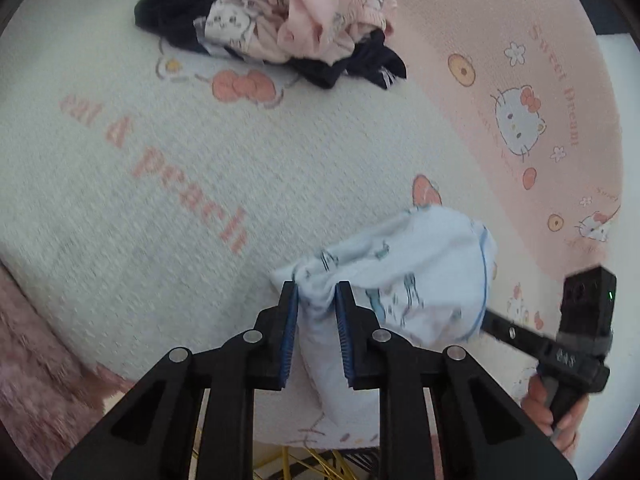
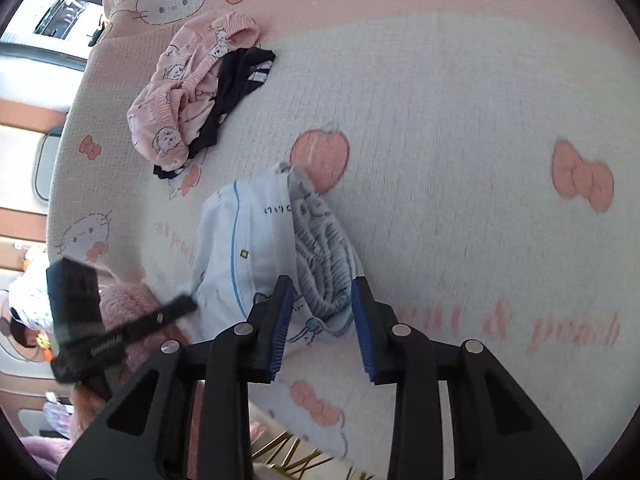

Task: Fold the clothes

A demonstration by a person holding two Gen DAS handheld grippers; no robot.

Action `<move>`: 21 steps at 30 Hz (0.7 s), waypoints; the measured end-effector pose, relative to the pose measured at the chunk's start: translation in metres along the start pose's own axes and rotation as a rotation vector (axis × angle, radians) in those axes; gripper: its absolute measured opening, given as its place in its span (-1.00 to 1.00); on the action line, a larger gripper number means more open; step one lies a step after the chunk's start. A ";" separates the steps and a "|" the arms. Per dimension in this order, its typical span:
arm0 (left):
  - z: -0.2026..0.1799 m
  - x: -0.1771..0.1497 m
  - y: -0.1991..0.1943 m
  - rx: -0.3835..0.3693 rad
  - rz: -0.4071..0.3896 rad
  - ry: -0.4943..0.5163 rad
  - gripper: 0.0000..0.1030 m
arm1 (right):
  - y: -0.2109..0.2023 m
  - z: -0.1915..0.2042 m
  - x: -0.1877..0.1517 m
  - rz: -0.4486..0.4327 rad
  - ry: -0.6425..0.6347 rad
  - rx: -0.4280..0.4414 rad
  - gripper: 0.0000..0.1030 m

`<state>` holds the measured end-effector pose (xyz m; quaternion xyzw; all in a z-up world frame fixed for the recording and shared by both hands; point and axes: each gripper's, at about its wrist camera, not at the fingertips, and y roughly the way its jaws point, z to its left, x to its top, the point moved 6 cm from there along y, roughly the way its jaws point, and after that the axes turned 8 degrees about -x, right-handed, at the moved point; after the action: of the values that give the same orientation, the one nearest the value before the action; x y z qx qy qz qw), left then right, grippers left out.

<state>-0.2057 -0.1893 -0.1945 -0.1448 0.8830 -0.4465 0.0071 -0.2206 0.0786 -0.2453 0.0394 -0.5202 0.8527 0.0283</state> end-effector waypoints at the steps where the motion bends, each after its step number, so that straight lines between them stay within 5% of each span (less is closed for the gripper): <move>1: 0.003 0.003 -0.003 -0.019 -0.001 -0.015 -0.60 | -0.005 0.002 -0.006 -0.018 -0.024 -0.021 -0.29; 3: 0.009 0.010 -0.010 -0.058 -0.003 -0.046 -0.49 | -0.015 0.003 -0.011 -0.081 -0.076 -0.085 -0.09; 5: 0.015 -0.003 -0.012 -0.078 0.019 -0.079 -0.02 | -0.025 0.004 -0.005 -0.148 -0.087 -0.077 -0.06; 8: 0.019 -0.037 0.006 -0.086 0.076 -0.105 -0.02 | -0.035 0.011 0.004 -0.225 -0.111 -0.027 0.27; 10: 0.020 -0.055 0.021 -0.082 0.098 -0.125 -0.02 | -0.023 0.022 0.009 -0.202 -0.173 -0.022 0.43; 14: 0.004 -0.058 0.031 -0.067 0.084 -0.024 -0.06 | 0.023 0.025 0.019 -0.098 -0.257 -0.144 0.43; 16: -0.008 -0.052 0.036 -0.047 0.077 0.048 -0.37 | 0.040 0.017 0.021 -0.031 -0.207 -0.106 0.42; 17: -0.012 -0.049 0.038 -0.030 0.085 0.069 -0.48 | 0.039 0.017 0.022 -0.022 -0.192 -0.079 0.34; 18: -0.014 -0.046 0.040 -0.024 0.091 0.081 -0.52 | 0.038 0.017 0.022 -0.012 -0.177 -0.053 -0.11; 21: -0.024 -0.039 0.037 -0.045 0.119 0.134 -0.59 | 0.030 0.019 0.009 0.021 -0.154 -0.069 -0.24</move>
<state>-0.1814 -0.1391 -0.2137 -0.0619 0.8984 -0.4338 -0.0285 -0.2314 0.0485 -0.2624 0.0983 -0.5502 0.8290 -0.0192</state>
